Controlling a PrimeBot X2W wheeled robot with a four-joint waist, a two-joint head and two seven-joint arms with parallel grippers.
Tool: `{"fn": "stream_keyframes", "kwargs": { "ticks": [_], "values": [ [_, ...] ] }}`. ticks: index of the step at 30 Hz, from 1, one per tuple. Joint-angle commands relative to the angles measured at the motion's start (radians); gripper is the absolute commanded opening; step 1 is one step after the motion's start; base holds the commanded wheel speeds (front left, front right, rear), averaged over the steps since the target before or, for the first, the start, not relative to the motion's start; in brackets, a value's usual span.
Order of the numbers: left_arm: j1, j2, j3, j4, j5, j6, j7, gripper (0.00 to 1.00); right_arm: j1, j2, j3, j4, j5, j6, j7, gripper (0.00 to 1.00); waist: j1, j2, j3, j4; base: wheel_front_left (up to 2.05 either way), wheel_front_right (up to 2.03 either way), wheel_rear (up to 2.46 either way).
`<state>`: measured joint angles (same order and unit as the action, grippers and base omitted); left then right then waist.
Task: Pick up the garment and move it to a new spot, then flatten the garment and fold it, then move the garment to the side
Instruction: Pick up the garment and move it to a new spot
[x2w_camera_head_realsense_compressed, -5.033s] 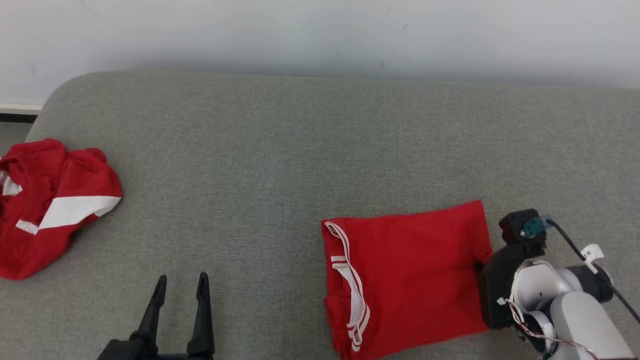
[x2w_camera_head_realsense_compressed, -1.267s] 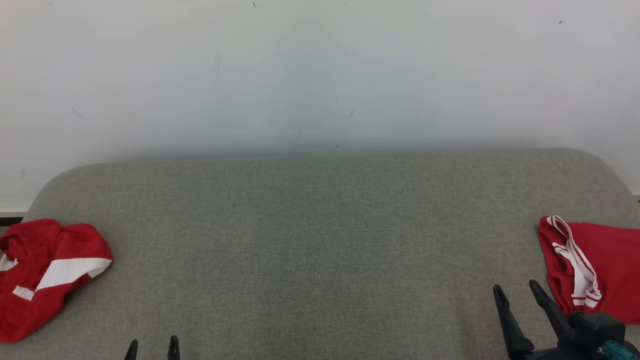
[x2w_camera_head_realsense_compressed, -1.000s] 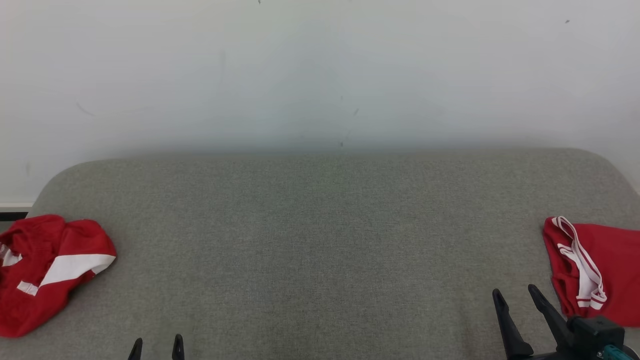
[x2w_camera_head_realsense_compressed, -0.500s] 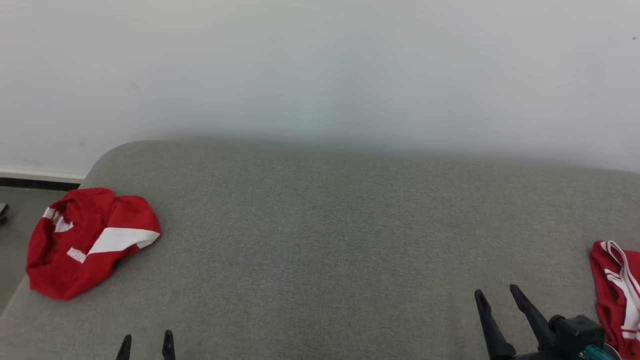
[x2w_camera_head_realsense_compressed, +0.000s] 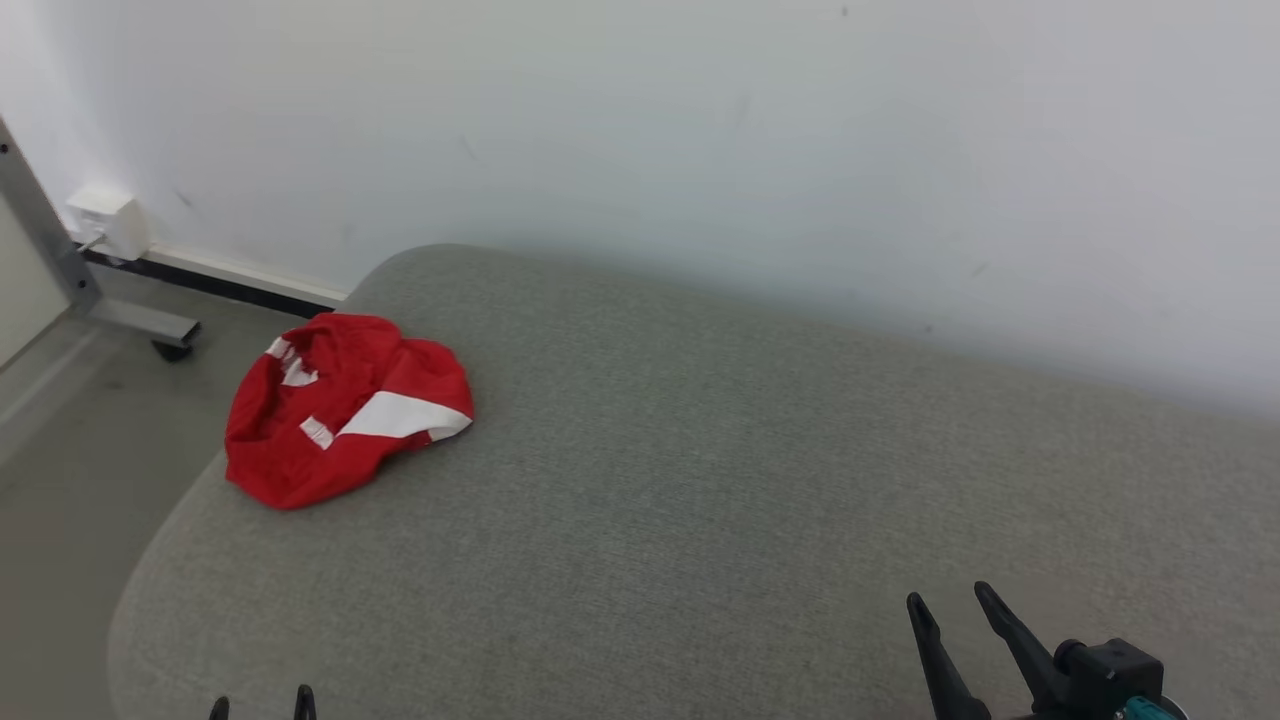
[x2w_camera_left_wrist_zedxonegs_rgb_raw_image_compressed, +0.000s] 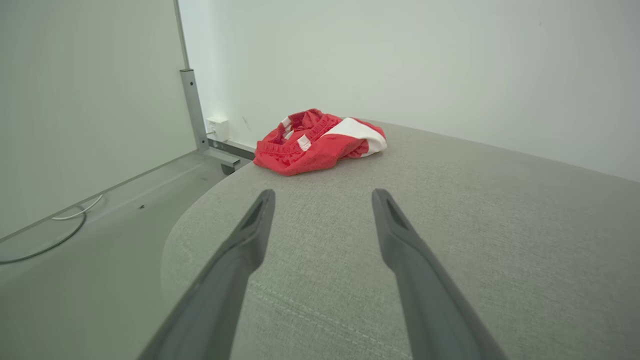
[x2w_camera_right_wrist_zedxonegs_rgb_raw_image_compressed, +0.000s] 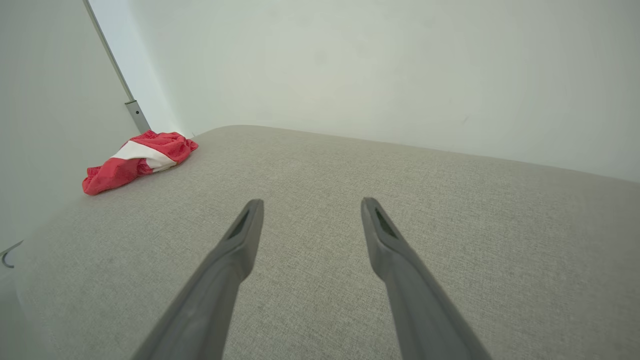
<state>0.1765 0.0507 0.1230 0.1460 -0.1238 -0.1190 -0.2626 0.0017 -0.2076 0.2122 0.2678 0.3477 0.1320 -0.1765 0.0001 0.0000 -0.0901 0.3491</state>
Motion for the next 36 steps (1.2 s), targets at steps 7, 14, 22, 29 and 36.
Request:
{"fn": "stream_keyframes", "kwargs": {
  "ticks": [7, 14, 22, 29, 36],
  "values": [
    [0.03, 0.0, 0.033, -0.018, -0.004, 0.001, -0.003, 1.0, -0.031, 0.006, 0.036, 0.016, 0.009, -0.003, -0.005, 1.0, -0.0001, 0.0, 0.015, 0.125, 0.0, 0.0, 0.0],
    [0.041, 0.0, 0.048, -0.035, -0.026, 0.018, -0.003, 1.0, -0.069, -0.012, 0.072, 0.031, 0.022, -0.003, -0.005, 1.0, -0.0001, 0.0, 0.033, 0.14, 0.0, 0.0, 0.0],
    [0.048, 0.0, 0.05, -0.042, -0.033, 0.032, -0.003, 1.0, -0.094, -0.02, 0.098, 0.056, 0.041, -0.003, -0.019, 1.0, -0.0001, 0.0, 0.034, 0.14, 0.0, 0.0, 0.0],
    [-0.041, 0.023, 0.015, 0.063, -0.018, 0.009, -0.003, 1.0, -0.057, -0.007, 0.082, 0.072, 0.047, -0.003, -0.038, 1.0, -0.0001, 0.0, 0.03, 0.134, 0.0, 0.0, 0.0],
    [-0.284, 0.092, -0.024, 0.205, -0.066, -0.004, 0.073, 1.0, -0.082, -0.03, 0.094, 0.019, 0.016, -0.003, -0.003, 1.0, -0.0001, 0.0, 0.107, 0.059, 0.0, 0.0, 0.0]
  ]
}}
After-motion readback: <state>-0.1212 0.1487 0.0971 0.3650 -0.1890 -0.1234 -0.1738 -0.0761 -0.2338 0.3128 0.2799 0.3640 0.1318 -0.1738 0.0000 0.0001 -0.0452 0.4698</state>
